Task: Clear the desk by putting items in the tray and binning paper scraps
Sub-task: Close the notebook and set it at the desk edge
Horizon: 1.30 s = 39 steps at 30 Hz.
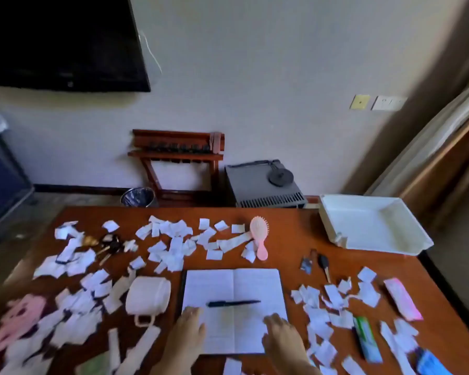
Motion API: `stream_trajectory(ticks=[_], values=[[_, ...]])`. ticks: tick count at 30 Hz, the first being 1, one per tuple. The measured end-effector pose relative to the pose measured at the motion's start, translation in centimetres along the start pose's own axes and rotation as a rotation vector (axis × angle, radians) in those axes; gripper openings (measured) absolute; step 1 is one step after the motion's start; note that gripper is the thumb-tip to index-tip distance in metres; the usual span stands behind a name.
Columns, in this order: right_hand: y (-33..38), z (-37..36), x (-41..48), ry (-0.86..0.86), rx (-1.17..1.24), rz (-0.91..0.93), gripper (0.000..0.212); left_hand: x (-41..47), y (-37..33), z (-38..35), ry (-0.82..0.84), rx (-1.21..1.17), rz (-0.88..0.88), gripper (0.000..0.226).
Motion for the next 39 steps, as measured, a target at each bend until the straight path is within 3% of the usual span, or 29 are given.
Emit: stream_trajectory(ticks=[2,7,11,18,25,28,33,36,39], values=[[0.3,-0.6,-0.4,0.218,0.094,-0.069,0.039,0.1,0.1,0.3,-0.095,-0.081,-0.010,0.037],[0.6,-2.5,-0.9,0.241,0.137,-0.098,0.034,-0.6,1.1,-1.8,-0.106,-0.156,0.076,0.034],[2.2,-2.9,1.0,0.210,0.087,-0.009,0.041,-0.2,2.3,-1.8,-0.147,-0.229,0.231,0.034],[2.1,-4.5,4.7,0.268,-0.107,-0.061,0.052,2.6,3.7,-2.4,0.000,-0.600,0.469,0.052],[0.8,-5.6,4.5,0.312,-0.112,-0.044,0.055,3.9,4.6,-2.0,-0.117,-0.804,0.660,0.046],[0.4,-5.9,4.2,0.317,-0.062,-0.031,0.046,3.1,3.6,-1.0,-0.271,-0.779,0.581,0.041],[-0.3,-5.8,4.0,0.272,0.087,-0.150,0.025,2.3,1.8,0.5,-0.383,-0.735,0.349,0.009],[-0.3,-6.2,3.8,0.184,0.265,-0.273,0.012,2.2,0.9,1.6,-0.413,-0.664,0.256,0.021],[0.7,-7.9,3.4,0.285,0.366,-0.289,0.011,1.9,-0.4,2.5,-0.434,-0.611,0.201,0.020]])
Point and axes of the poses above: each hand's wrist, its own x-axis towards the middle knuckle, its own z-axis out of the back of the hand, y = z × x, the point moved 4 cm from there along x, towards the middle knuckle, and after that the axes turned 11 degrees about x, right-handed, at the moved point
